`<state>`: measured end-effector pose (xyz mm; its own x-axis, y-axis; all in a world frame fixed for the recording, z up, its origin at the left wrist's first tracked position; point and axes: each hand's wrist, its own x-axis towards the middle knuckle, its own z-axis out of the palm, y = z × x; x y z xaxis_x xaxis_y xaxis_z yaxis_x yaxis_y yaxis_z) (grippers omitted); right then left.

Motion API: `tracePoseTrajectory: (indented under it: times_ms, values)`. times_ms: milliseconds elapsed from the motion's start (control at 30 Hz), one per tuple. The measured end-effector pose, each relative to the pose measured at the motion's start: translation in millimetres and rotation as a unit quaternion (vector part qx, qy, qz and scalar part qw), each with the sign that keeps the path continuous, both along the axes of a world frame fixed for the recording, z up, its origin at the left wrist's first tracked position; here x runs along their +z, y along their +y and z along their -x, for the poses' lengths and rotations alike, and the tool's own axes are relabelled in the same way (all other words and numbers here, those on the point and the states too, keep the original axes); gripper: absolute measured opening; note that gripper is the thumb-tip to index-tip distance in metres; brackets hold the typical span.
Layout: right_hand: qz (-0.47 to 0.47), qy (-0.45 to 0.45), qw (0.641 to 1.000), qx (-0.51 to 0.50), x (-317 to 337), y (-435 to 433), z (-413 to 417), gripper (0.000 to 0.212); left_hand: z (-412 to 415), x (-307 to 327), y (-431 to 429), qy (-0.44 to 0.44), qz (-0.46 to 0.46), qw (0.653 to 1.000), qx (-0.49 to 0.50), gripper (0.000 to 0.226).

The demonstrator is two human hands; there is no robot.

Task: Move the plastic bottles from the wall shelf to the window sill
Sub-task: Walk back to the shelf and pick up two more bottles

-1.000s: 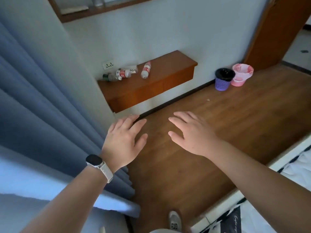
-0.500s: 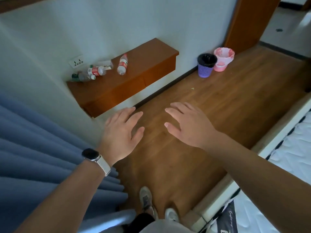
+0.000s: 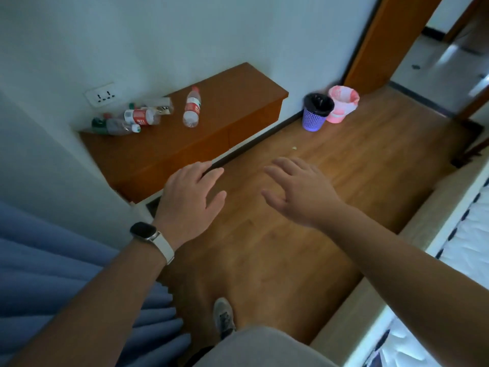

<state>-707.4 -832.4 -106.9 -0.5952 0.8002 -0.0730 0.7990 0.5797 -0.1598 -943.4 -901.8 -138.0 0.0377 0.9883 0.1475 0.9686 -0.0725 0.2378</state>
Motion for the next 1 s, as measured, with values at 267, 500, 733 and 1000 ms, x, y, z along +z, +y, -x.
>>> tracePoseTrajectory:
  times_ms: [267,500,733,1000]
  values:
    - [-0.022,0.003,0.999,0.031,6.8,52.2,101.6,0.059,98.2,4.9,39.3,-0.004,-0.017,0.999,0.038,0.048]
    - [-0.033,-0.002,0.998,0.046,-1.4,92.0,138.7,0.058,135.0,1.4,65.8,0.001,-0.018,0.998,0.062,0.051]
    - [-0.045,-0.006,0.994,0.096,-20.4,147.4,158.4,0.057,144.7,-8.1,104.0,0.012,0.011,0.994,0.104,0.052]
    - [-0.027,0.007,0.987,0.159,-30.2,260.9,167.8,0.057,133.0,-7.9,190.2,0.019,0.015,0.981,0.192,0.051]
